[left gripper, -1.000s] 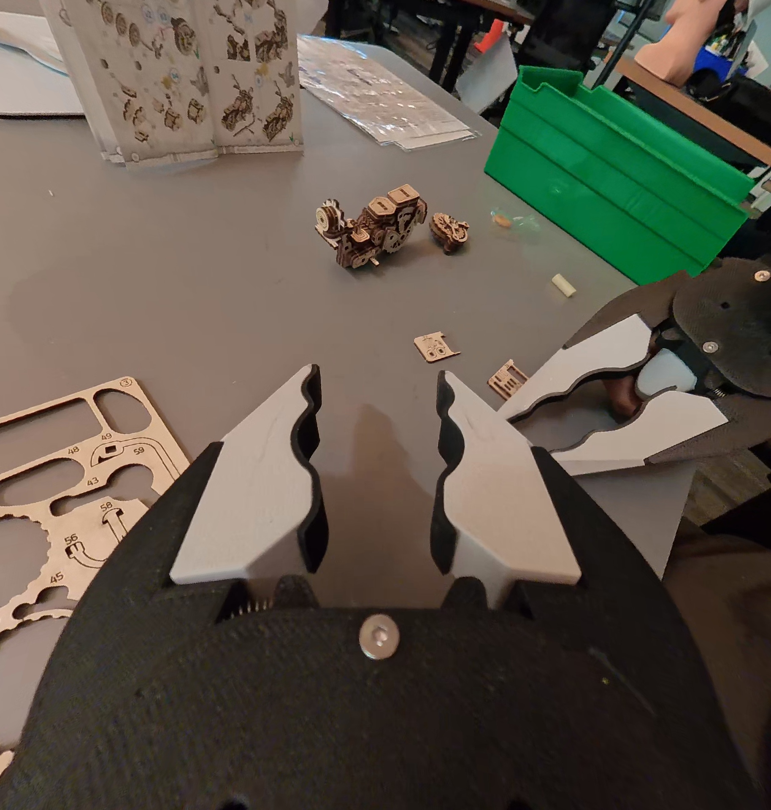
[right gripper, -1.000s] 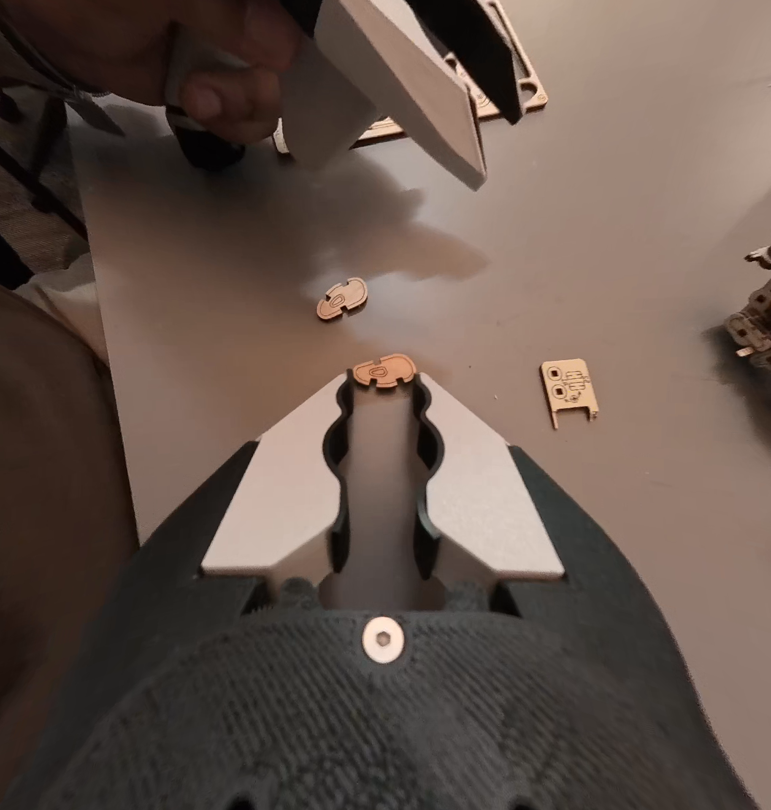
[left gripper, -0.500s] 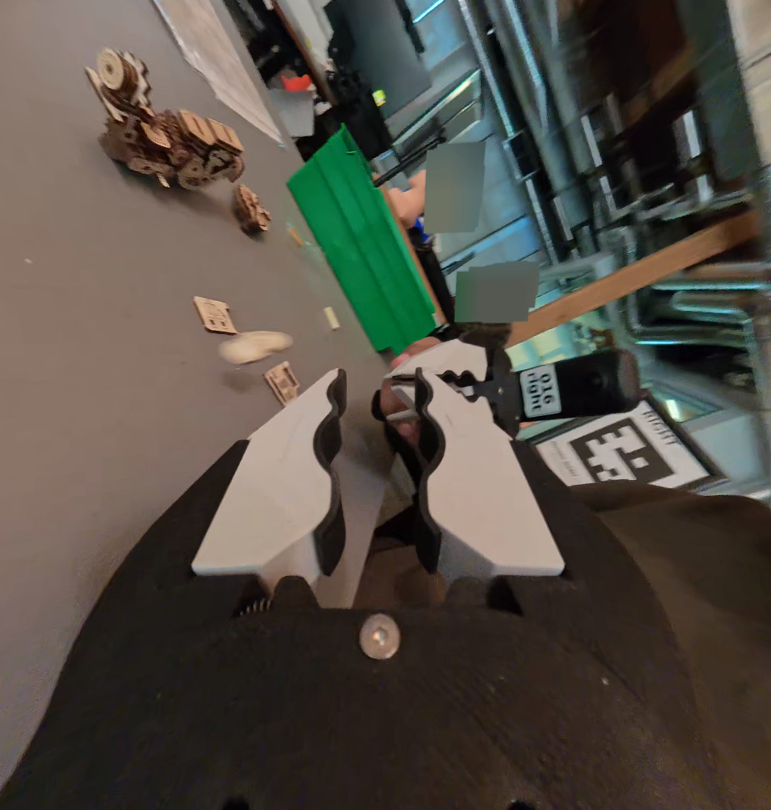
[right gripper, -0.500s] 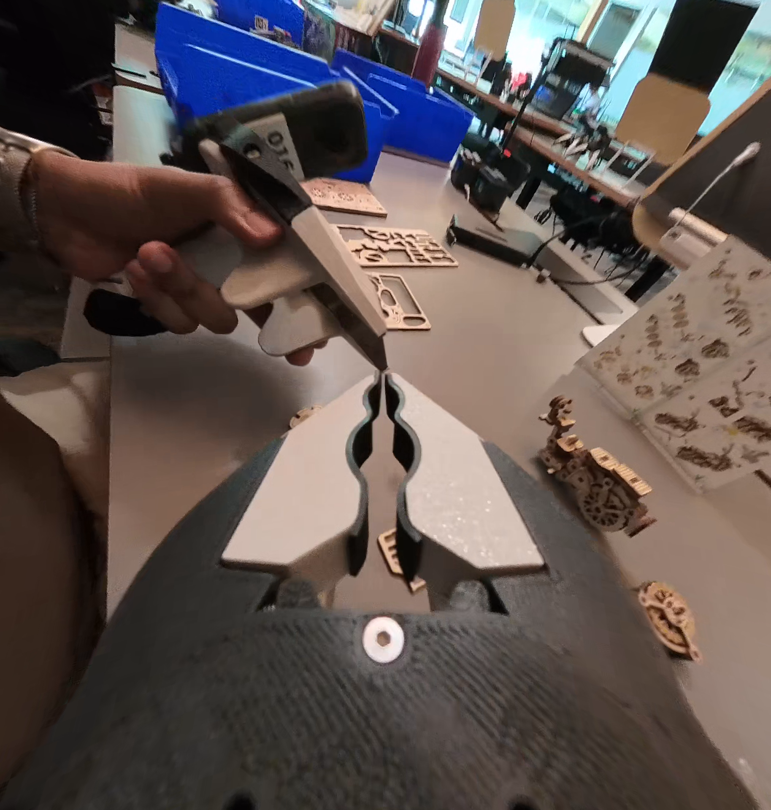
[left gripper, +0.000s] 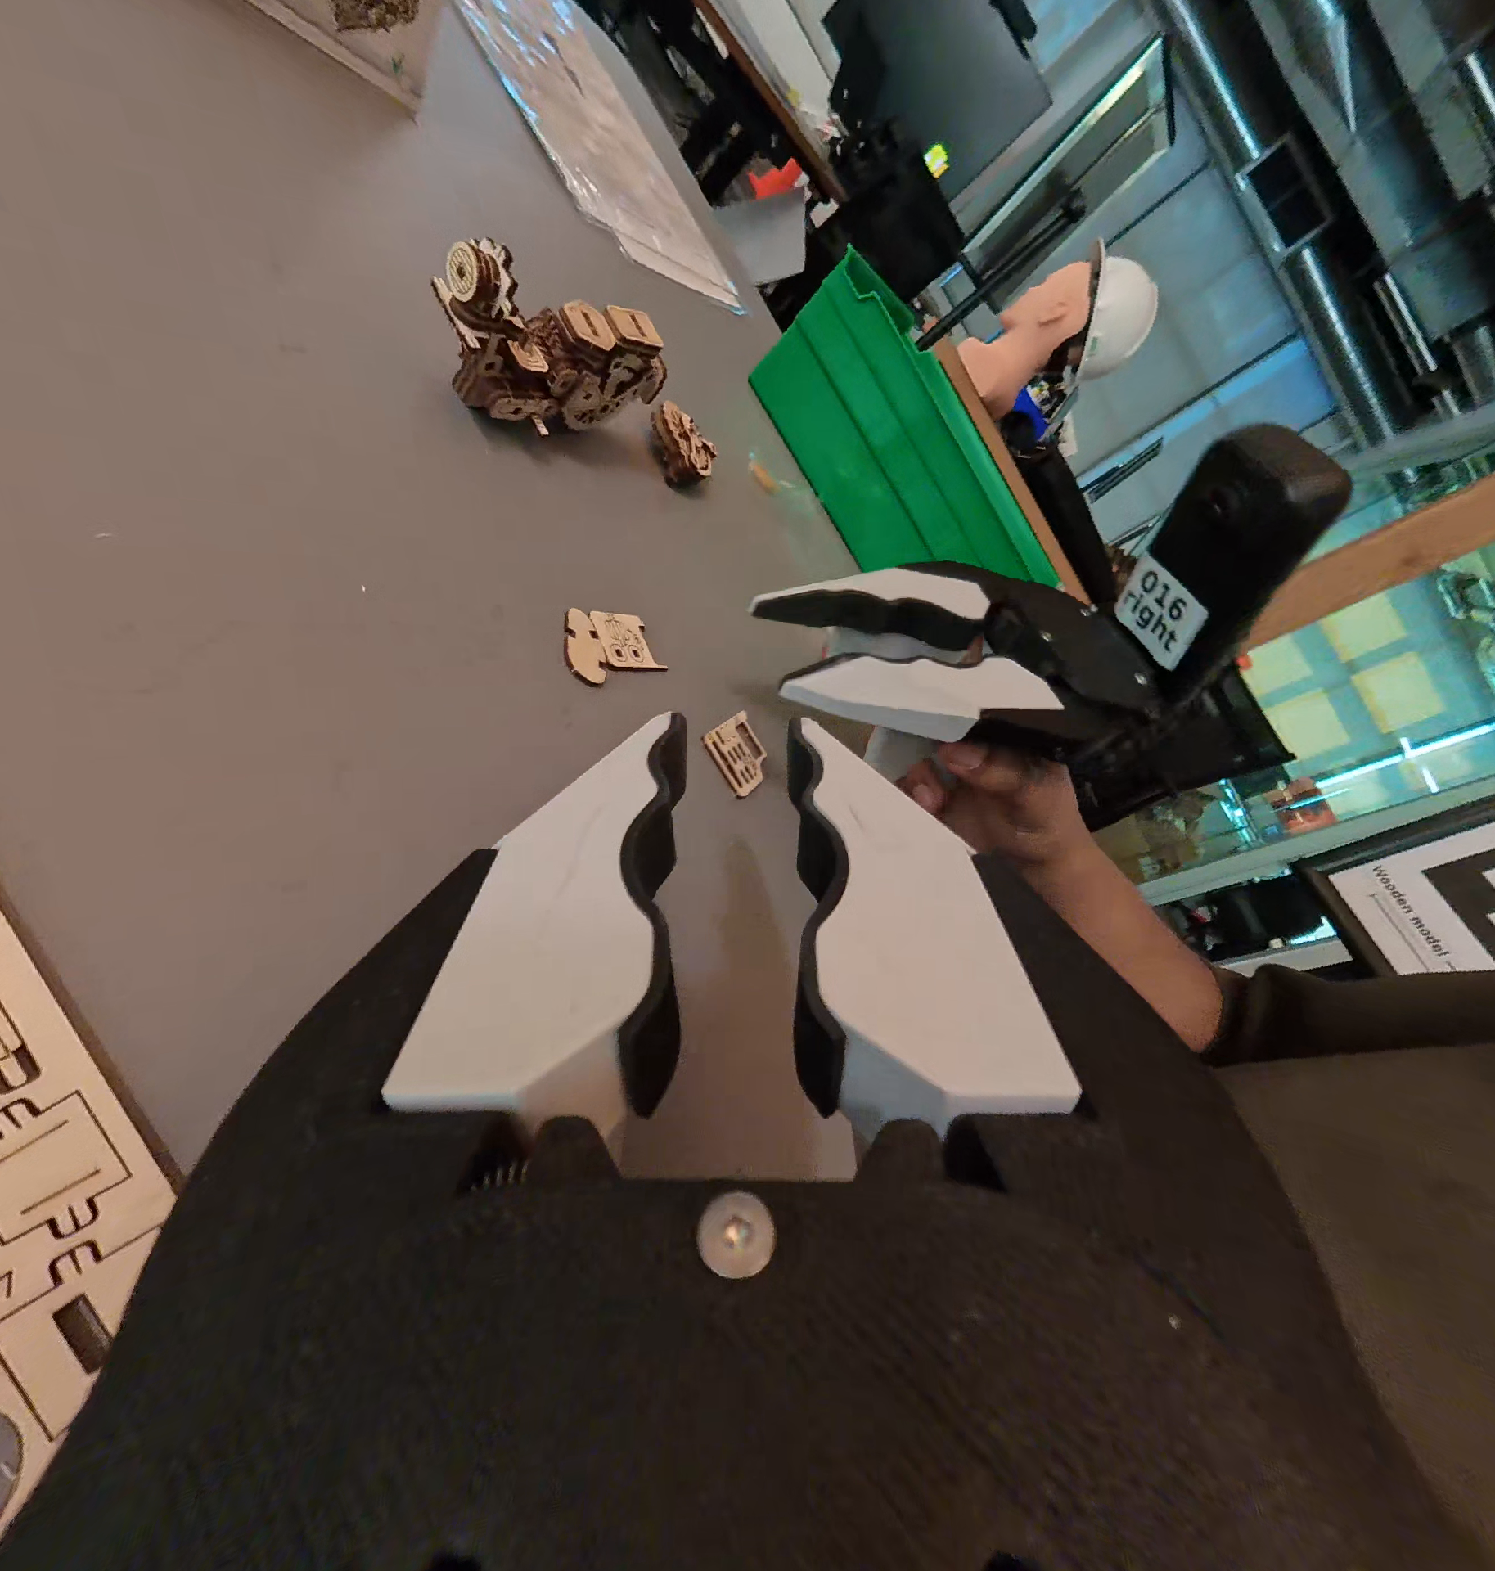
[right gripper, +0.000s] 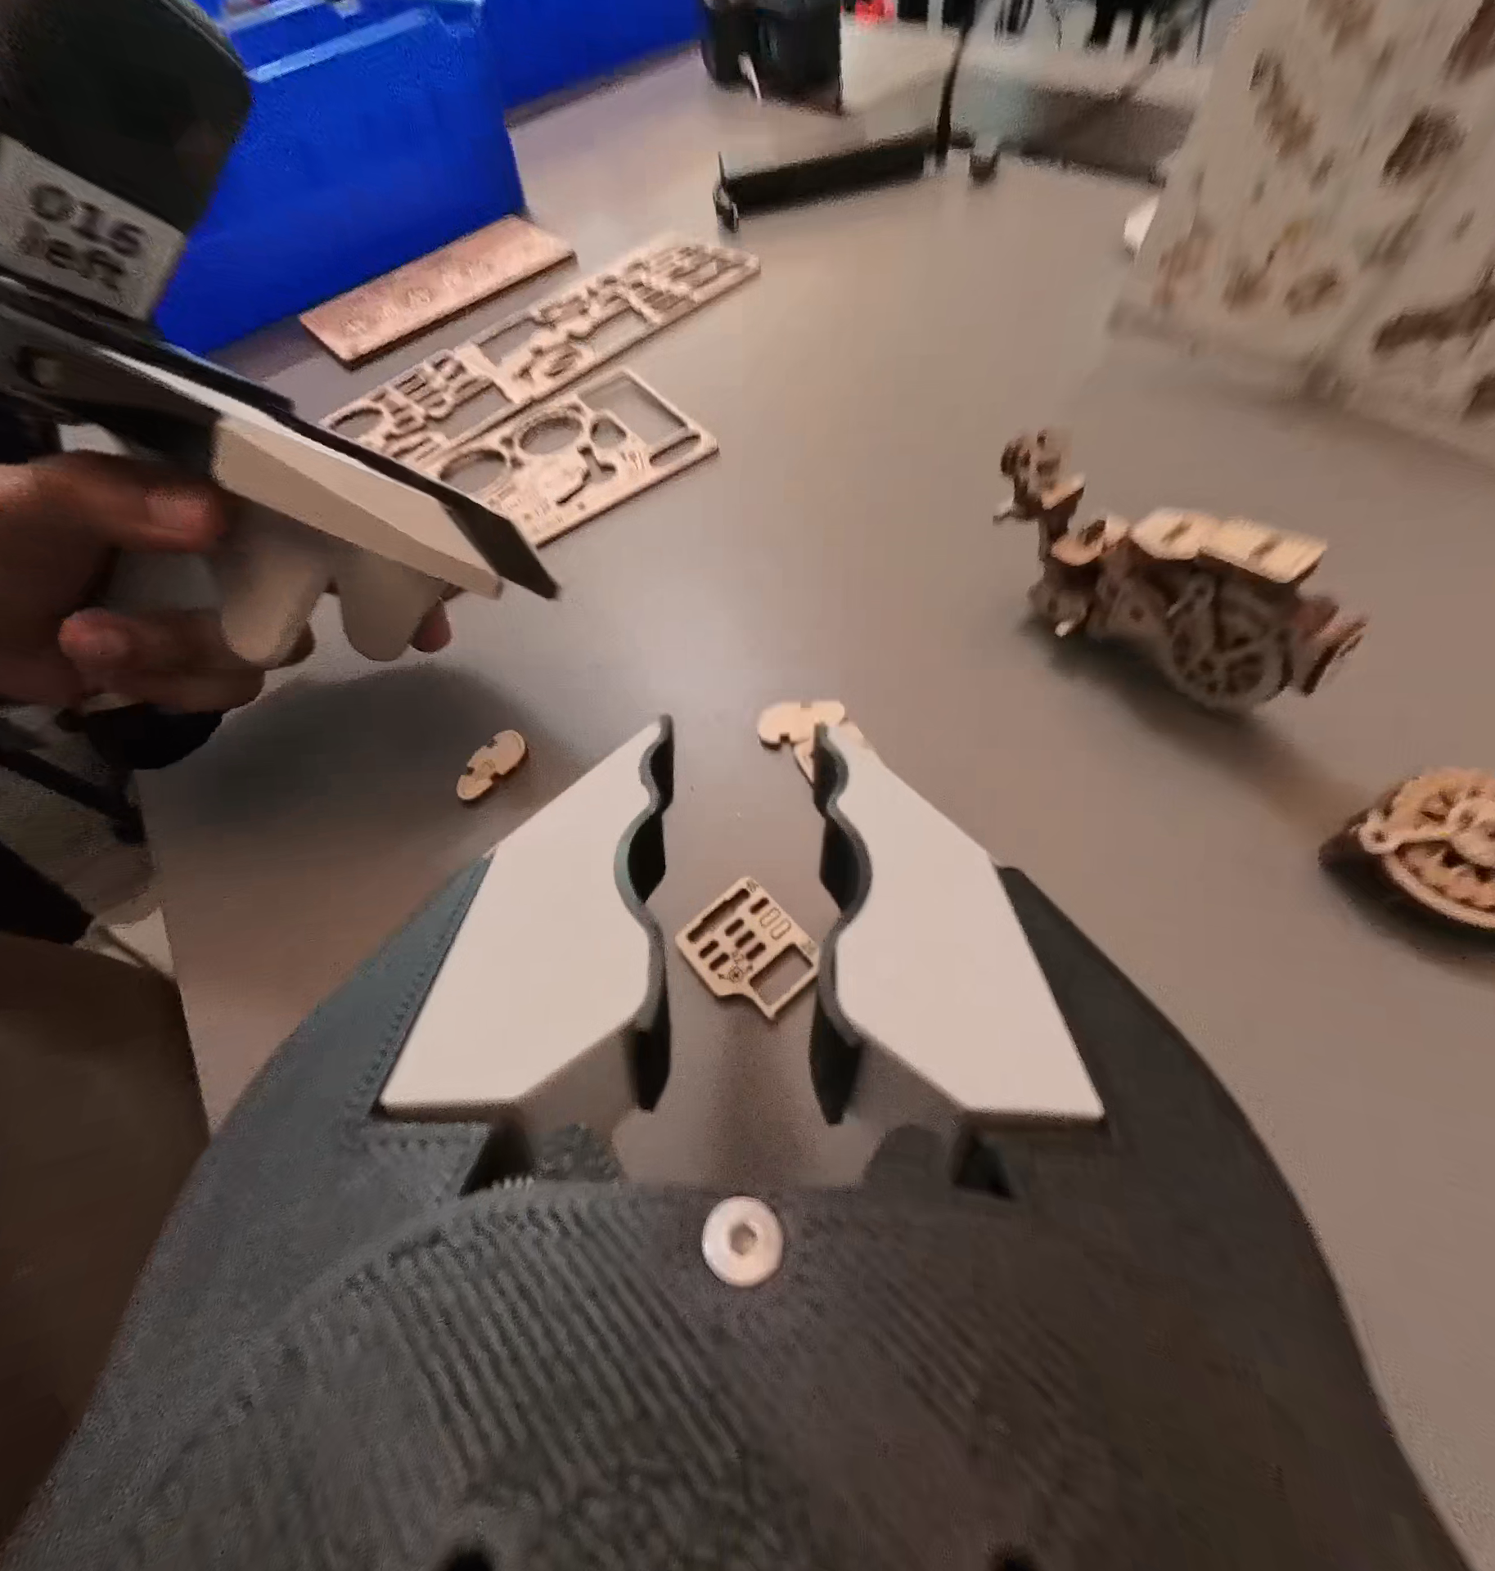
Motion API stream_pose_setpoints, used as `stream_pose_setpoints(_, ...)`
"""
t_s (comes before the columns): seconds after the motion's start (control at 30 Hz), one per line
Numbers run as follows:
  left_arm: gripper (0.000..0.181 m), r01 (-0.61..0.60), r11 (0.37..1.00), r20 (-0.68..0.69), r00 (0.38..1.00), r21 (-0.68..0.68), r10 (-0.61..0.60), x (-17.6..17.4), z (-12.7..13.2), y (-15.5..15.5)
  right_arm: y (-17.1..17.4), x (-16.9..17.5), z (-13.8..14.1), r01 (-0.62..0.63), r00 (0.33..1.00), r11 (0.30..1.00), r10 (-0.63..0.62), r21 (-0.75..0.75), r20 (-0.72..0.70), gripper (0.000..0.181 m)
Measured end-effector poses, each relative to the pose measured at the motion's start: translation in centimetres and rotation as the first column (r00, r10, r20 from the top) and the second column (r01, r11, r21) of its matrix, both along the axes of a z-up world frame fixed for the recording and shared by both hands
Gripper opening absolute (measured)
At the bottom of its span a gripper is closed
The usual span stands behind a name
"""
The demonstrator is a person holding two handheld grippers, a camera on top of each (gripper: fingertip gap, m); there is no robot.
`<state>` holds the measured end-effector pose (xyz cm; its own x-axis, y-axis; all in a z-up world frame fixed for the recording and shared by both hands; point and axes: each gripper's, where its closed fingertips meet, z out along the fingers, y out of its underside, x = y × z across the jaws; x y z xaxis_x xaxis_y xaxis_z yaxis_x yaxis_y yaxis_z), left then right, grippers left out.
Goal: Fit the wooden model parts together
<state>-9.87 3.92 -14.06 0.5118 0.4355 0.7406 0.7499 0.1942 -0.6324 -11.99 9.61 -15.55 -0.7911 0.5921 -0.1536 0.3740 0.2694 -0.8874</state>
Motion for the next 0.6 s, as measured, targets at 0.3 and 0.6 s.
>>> stream_pose_setpoints(0.3, 0.021, -0.013, 0.999, -0.064, 0.998, -0.052, 0.01, -0.4, -0.1, -0.4, -2.6, -1.8, -4.1, -0.039, 0.998, 0.971, 0.026, 0.238, 0.059, 0.042)
stream_pose_setpoints(0.6, 0.021, -0.004, 0.998, -0.064, 0.998, -0.061, 0.0, -0.5, -0.5, -0.6, -3.3, -2.8, -4.6, -0.028, 0.998, 0.927, 0.047, 0.375, -0.039, 0.017)
